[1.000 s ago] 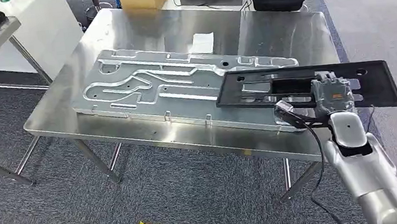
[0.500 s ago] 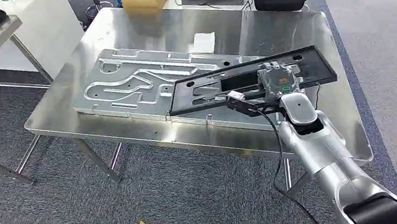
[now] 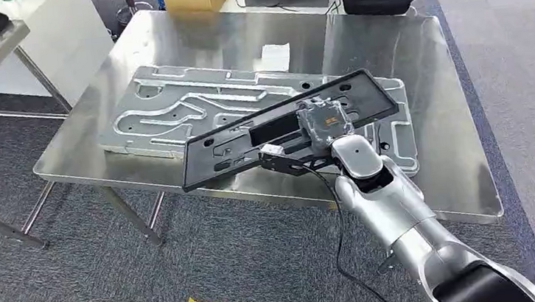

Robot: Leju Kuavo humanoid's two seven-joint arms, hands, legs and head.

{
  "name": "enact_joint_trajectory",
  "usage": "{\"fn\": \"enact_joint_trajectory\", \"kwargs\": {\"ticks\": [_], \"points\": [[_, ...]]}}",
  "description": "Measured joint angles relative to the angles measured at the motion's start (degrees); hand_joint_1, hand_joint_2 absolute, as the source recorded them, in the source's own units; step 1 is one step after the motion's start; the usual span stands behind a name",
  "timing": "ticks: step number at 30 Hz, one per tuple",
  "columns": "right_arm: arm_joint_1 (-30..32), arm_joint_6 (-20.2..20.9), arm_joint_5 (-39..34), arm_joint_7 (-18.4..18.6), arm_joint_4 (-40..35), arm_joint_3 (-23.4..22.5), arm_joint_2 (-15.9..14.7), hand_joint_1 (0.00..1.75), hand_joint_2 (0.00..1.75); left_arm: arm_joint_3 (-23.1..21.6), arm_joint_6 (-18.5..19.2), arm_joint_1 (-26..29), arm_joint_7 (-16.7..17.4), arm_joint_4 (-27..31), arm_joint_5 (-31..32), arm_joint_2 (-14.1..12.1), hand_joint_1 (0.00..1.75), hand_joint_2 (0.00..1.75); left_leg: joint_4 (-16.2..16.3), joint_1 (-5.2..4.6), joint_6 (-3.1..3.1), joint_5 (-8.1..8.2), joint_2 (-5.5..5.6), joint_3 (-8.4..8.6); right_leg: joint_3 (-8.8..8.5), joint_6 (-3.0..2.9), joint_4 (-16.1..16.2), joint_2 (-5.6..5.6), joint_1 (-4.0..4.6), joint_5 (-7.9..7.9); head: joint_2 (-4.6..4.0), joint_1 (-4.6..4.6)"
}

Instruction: Take the parts from the cabinet and place them on the table.

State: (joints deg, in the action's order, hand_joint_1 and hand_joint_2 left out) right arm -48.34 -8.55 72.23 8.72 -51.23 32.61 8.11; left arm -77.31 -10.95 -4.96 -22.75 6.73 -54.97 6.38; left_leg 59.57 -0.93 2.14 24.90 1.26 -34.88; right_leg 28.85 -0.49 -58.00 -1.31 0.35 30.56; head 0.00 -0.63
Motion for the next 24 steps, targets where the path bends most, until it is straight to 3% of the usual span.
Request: {"fn": "enact_joint_trajectory", "kwargs": {"ticks": [15, 18, 20, 24], "points": [[4.28, 0.2, -3.04, -0.5, -1.12, 5.14, 0.17, 1.75, 1.75, -1.31, 0.7, -0.03, -2.67, 0.15, 1.18, 0.04, 0.0, 0.0, 0.01, 0.0, 0.0, 0.0, -0.02, -0.01, 0.02, 0.0, 0.02, -0.01, -0.03, 0.0, 0.0, 0.0], [4.29, -0.3, -2.73, 0.91, -1.27, 5.86, 0.09, 1.75, 1.75, -1.33, 0.52, -0.05, -2.65, 0.15, 0.94, 0.07, 0.0, 0.0, 0.01, 0.01, 0.0, 0.0, -0.02, 0.01, 0.04, 0.0, 0.03, -0.02, -0.07, 0.0, 0.0, 0.02], [4.31, -2.15, -1.92, 2.98, -1.29, 5.79, -0.83, 1.75, 1.75, -1.33, 0.48, -0.02, -2.69, 0.15, 0.74, 0.07, 0.0, 0.0, 0.02, 0.01, 0.0, 0.0, -0.01, 0.01, 0.1, 0.0, 0.03, 0.0, -0.11, 0.0, 0.0, 0.02], [4.46, -7.98, -1.26, 5.51, -1.79, 2.73, -6.17, 1.75, 1.75, -1.33, 0.37, 0.15, -2.99, 0.15, 0.0, 0.07, 0.0, 0.0, 0.03, -0.01, 0.01, 0.0, 0.16, 0.03, 0.03, 0.0, 0.07, 0.17, -0.15, 0.0, 0.0, 0.04]]}}
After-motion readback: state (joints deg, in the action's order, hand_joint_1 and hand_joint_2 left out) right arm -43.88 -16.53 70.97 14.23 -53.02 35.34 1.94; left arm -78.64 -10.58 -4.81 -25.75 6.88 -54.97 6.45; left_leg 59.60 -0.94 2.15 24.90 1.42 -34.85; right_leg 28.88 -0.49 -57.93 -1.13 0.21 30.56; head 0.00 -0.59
